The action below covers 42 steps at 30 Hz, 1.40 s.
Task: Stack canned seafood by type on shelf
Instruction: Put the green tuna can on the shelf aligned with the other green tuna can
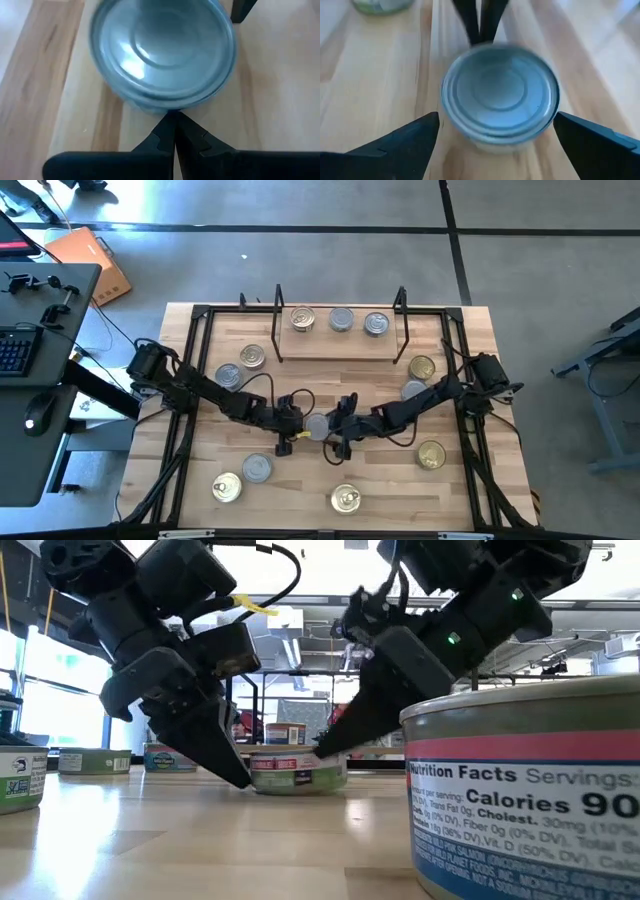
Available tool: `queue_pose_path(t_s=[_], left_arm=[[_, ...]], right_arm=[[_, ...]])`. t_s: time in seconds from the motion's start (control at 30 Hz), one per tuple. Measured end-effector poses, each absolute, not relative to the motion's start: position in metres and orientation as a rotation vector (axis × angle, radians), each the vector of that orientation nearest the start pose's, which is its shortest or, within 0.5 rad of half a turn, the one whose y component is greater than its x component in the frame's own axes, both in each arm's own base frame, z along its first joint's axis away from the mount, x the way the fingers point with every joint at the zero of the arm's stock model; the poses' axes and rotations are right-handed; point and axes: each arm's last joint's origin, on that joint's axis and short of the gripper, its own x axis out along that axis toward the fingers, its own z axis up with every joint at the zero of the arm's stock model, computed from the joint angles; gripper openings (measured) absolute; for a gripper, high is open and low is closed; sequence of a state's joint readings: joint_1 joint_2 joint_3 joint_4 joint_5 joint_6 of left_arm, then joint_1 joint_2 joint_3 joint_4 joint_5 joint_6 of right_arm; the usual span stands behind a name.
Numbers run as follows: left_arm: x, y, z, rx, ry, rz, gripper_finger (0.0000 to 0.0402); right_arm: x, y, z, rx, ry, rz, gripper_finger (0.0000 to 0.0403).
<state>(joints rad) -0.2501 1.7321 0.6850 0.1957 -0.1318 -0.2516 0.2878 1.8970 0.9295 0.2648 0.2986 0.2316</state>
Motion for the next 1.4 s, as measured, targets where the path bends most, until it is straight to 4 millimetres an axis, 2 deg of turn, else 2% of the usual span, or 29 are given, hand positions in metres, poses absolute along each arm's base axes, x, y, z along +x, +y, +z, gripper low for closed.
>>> queue_pose_path(t_s=[0.4, 0.73, 0.83, 1.2, 1.4], left_arm=[[0.294, -0.068, 0.111, -0.072, 0.816, -0.012, 0.0], [0.293, -0.067, 0.11, -0.067, 0.85, -0.012, 0.0], [0.293, -0.066, 0.11, -0.062, 0.857, -0.002, 0.0], [0.295, -0.063, 0.111, -0.076, 0.839, -0.021, 0.0], [0.296, -0.064, 0.112, -0.085, 0.812, -0.033, 0.0]], right_arm=[[0.36, 0.094, 0.106, -0.058, 0.637, -0.113, 0.0388], [0.359, 0.093, 0.103, -0.038, 0.679, -0.104, 0.0388], [0.355, 0.093, 0.096, -0.053, 0.725, -0.092, 0.0387], [0.357, 0.093, 0.098, -0.051, 0.698, -0.062, 0.0387], [0.359, 0.09, 0.099, 0.032, 0.681, -0.092, 0.0388]])
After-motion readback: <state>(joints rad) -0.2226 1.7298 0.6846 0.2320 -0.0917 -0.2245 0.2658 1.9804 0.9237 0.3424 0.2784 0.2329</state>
